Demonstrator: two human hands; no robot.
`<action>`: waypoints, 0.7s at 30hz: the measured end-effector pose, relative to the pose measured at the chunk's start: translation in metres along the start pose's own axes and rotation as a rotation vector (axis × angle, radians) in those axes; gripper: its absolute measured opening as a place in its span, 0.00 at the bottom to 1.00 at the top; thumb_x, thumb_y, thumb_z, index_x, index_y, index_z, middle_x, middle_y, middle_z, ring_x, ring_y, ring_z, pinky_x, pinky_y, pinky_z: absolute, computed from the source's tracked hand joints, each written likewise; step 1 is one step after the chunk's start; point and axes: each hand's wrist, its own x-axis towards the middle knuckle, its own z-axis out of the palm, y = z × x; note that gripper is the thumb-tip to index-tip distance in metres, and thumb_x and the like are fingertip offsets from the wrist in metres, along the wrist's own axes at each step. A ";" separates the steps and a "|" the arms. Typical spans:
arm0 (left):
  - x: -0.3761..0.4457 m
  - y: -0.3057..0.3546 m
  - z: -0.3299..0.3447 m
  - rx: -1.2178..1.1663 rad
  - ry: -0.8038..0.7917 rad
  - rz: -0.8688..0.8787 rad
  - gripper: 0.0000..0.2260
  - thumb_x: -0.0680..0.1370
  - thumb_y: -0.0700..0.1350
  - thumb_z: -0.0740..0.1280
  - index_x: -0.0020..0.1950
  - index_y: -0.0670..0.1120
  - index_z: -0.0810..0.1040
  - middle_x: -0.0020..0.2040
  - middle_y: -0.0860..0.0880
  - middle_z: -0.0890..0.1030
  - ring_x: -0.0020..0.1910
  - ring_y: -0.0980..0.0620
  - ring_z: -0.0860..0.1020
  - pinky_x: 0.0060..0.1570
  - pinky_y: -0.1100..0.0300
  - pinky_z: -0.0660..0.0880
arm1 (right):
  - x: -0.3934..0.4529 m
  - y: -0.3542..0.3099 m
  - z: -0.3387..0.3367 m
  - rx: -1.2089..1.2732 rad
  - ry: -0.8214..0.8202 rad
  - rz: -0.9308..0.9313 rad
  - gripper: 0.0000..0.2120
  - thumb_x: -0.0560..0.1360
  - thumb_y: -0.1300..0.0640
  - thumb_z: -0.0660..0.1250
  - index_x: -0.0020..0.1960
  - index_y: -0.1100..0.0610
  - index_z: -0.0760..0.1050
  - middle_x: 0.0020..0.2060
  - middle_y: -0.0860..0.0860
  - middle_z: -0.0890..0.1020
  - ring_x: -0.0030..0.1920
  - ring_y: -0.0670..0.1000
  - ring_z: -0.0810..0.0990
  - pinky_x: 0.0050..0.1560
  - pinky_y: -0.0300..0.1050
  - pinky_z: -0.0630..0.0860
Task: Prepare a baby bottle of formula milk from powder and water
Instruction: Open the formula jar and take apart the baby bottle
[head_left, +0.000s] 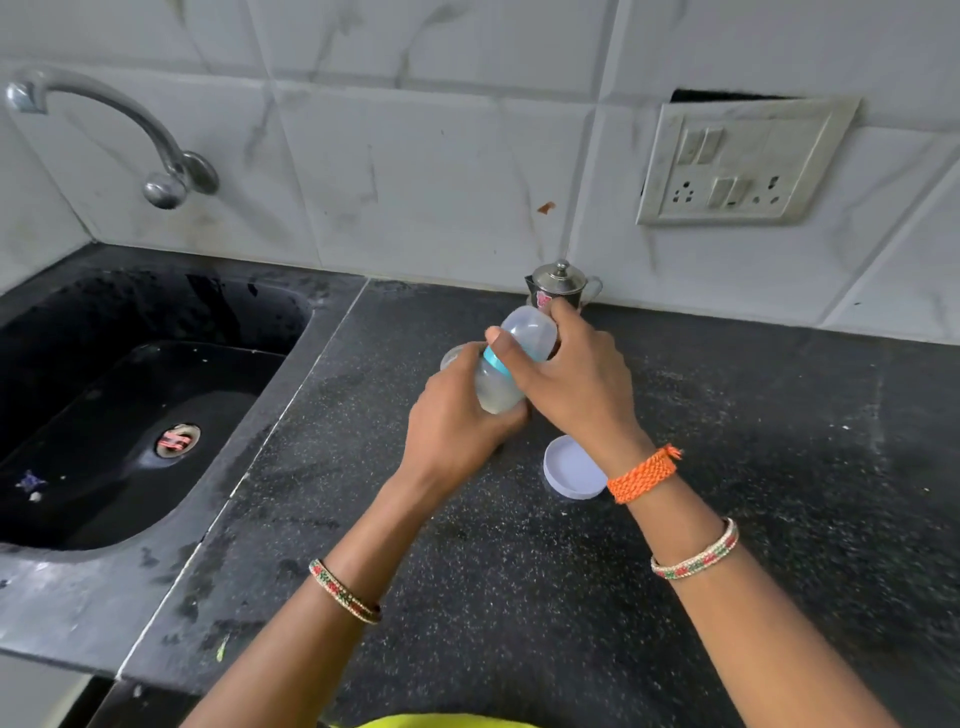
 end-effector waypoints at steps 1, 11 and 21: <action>0.000 -0.001 -0.002 0.072 0.008 0.001 0.18 0.67 0.55 0.71 0.53 0.54 0.72 0.43 0.55 0.81 0.41 0.53 0.80 0.41 0.51 0.79 | 0.001 0.001 -0.002 -0.022 -0.016 0.000 0.26 0.68 0.29 0.62 0.42 0.53 0.68 0.38 0.52 0.79 0.41 0.58 0.77 0.37 0.49 0.72; 0.004 -0.025 -0.020 -0.724 -0.686 -0.092 0.19 0.64 0.50 0.77 0.51 0.45 0.80 0.44 0.48 0.84 0.39 0.51 0.82 0.41 0.58 0.78 | 0.010 0.005 -0.018 0.489 -0.435 -0.196 0.19 0.70 0.45 0.68 0.41 0.62 0.71 0.33 0.52 0.73 0.34 0.47 0.71 0.35 0.42 0.69; -0.028 -0.087 -0.031 -0.659 -0.560 -0.322 0.28 0.60 0.54 0.78 0.57 0.49 0.76 0.48 0.52 0.84 0.45 0.54 0.82 0.44 0.62 0.79 | 0.002 0.059 0.003 0.691 -0.497 0.126 0.17 0.74 0.61 0.69 0.59 0.52 0.67 0.54 0.54 0.77 0.41 0.49 0.80 0.32 0.39 0.75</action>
